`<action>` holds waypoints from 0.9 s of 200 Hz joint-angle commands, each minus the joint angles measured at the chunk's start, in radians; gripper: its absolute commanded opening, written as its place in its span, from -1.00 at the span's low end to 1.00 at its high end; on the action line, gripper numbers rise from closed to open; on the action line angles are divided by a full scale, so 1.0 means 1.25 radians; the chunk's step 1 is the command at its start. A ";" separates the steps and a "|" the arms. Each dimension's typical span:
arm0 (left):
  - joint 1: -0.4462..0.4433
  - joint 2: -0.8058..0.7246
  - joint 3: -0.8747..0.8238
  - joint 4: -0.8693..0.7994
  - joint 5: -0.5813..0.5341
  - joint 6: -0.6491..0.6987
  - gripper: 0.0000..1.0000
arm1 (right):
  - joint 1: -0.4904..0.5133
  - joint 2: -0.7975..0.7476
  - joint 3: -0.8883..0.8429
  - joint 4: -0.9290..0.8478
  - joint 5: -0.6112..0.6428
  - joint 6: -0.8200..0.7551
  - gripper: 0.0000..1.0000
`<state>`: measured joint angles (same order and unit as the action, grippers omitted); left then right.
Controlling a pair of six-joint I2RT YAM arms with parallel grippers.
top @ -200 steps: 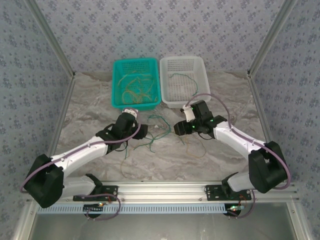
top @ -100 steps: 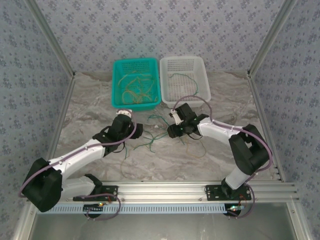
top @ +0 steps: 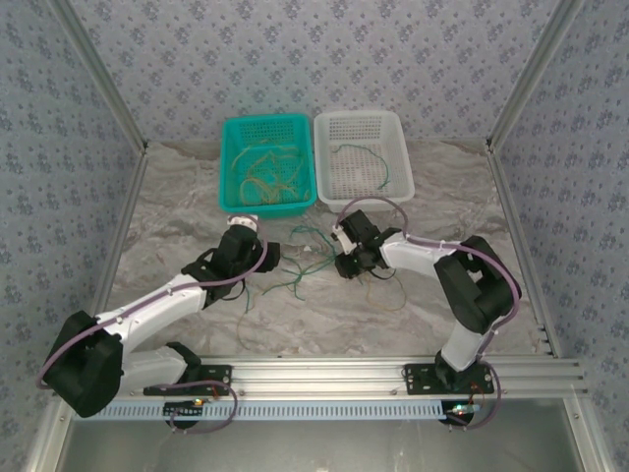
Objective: Untangle the cables
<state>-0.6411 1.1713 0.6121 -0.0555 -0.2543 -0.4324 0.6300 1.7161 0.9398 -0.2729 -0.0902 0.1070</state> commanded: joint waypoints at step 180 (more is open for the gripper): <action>0.021 -0.448 -0.096 0.103 0.077 0.091 0.58 | -0.038 -0.378 0.109 -0.084 -0.159 0.033 -1.00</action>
<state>-0.6266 0.6621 0.5442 -0.0139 -0.2653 -0.3794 0.6189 1.2823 1.1065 -0.4389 -0.2230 0.1349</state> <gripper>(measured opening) 0.805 0.061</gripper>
